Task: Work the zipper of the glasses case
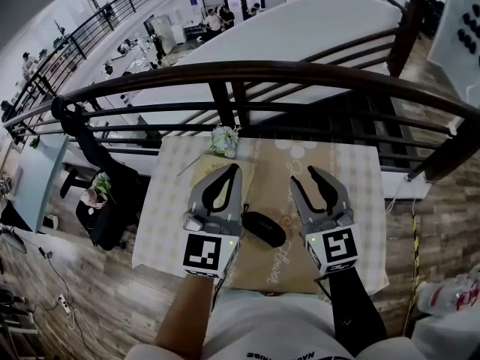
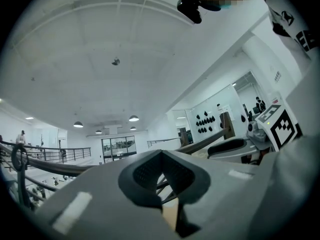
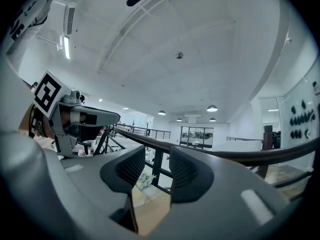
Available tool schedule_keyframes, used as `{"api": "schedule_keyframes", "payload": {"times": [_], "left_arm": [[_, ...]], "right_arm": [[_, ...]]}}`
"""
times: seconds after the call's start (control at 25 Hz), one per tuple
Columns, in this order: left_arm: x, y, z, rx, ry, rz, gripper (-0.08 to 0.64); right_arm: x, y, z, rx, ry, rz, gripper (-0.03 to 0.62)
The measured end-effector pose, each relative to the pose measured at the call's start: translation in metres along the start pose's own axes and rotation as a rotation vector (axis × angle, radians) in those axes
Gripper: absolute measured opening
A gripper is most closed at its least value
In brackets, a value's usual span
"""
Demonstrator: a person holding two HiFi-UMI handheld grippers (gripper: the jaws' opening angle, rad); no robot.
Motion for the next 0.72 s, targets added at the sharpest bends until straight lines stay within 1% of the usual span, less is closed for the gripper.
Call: {"api": "schedule_keyframes", "payload": {"times": [0.16, 0.2, 0.24, 0.28, 0.36, 0.52, 0.72], "left_arm": [[-0.001, 0.002, 0.002, -0.005, -0.011, 0.001, 0.002], [-0.002, 0.002, 0.004, -0.006, -0.013, 0.000, 0.002], [-0.003, 0.002, 0.005, -0.005, -0.015, 0.000, 0.002], [-0.004, 0.002, 0.005, -0.003, -0.019, 0.001, 0.002], [-0.004, 0.003, 0.006, -0.001, -0.024, 0.001, 0.002], [-0.003, 0.003, 0.005, 0.001, -0.027, 0.001, 0.002], [-0.005, 0.001, 0.005, 0.003, -0.027, 0.003, 0.002]], "right_arm": [[-0.002, 0.000, 0.002, -0.007, -0.005, -0.009, 0.178], [-0.003, 0.000, 0.002, -0.015, -0.003, -0.021, 0.162], [-0.004, 0.001, 0.002, -0.024, -0.002, -0.036, 0.052], [-0.005, 0.002, 0.002, -0.032, -0.006, -0.051, 0.029], [-0.008, 0.003, 0.003, -0.039, -0.016, -0.063, 0.029], [-0.006, 0.004, 0.003, -0.033, -0.006, -0.048, 0.029], [-0.014, 0.009, 0.004, -0.065, -0.025, -0.136, 0.028]]}}
Point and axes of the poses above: the fingertips, and each gripper's own axes: z forward along the fingers, y to its left, x out of its underside, the point moved 3 cm from there along -z, backward along the fingers, and after that the axes turned 12 degrees about -y, right-handed, at the moved point
